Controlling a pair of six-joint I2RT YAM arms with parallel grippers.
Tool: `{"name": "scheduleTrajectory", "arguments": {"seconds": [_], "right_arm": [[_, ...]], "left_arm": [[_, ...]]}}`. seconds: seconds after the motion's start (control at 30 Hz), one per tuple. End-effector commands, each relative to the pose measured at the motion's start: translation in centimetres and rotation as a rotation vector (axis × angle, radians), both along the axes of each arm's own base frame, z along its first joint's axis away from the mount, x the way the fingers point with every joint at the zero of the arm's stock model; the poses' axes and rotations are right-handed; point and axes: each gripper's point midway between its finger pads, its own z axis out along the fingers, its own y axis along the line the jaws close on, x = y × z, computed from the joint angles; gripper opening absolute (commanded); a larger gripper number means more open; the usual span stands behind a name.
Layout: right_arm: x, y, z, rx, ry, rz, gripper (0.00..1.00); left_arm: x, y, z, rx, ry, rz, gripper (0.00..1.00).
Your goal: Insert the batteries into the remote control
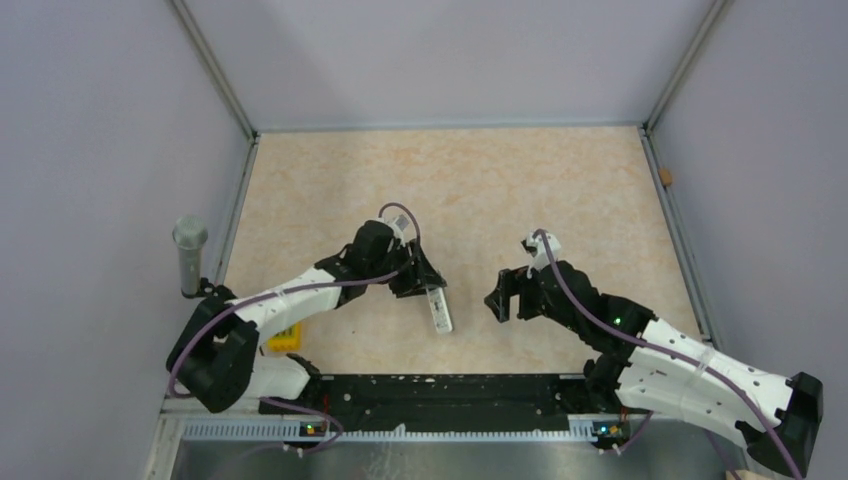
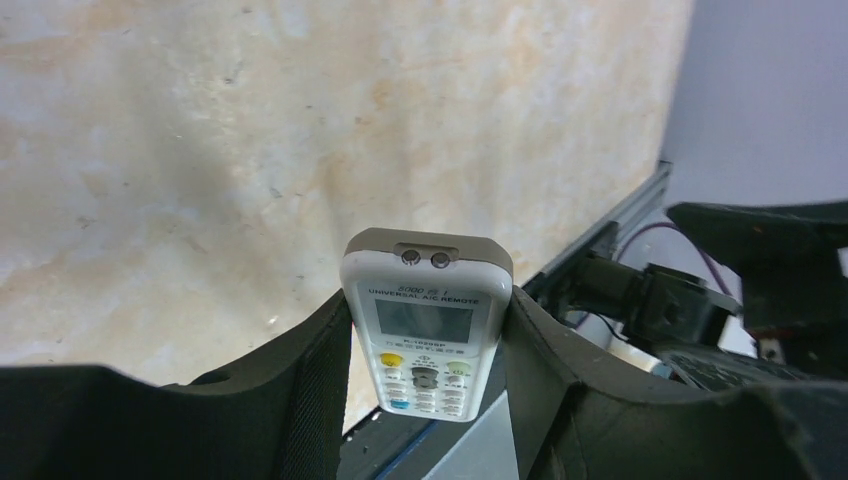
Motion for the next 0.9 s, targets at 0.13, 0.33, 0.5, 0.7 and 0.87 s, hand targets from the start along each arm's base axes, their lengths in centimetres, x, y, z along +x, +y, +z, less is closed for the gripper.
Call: {"name": "scheduleTrajectory", "arguments": {"seconds": [0.13,0.33,0.5,0.7,0.87], "right_arm": [[1.2,-1.9,0.2,-0.059,-0.035,-0.096,0.84],[1.1,-1.7,-0.1,-0.051,-0.03,-0.09,0.84],[1.2,-1.6,-0.1,-0.042,-0.037,-0.09,0.84],[1.0,-1.5,-0.7,-0.045,-0.028,-0.081,0.84],[1.1,-1.6,-0.9,-0.046,-0.03,-0.083,0.84]], "left_arm": [[2.2,-1.5,-2.5,0.172,0.037,-0.014,0.0],[2.4,-1.7,-4.9,0.256,0.089,-0.031,0.05],[2.1,-2.6,-6.7,0.273,0.134,-0.042,0.1],[2.2,-3.2,-7.7,0.275,0.152,-0.038,0.33],[2.4,-3.4,-7.8,0.27,0.151,-0.033,0.55]]}}
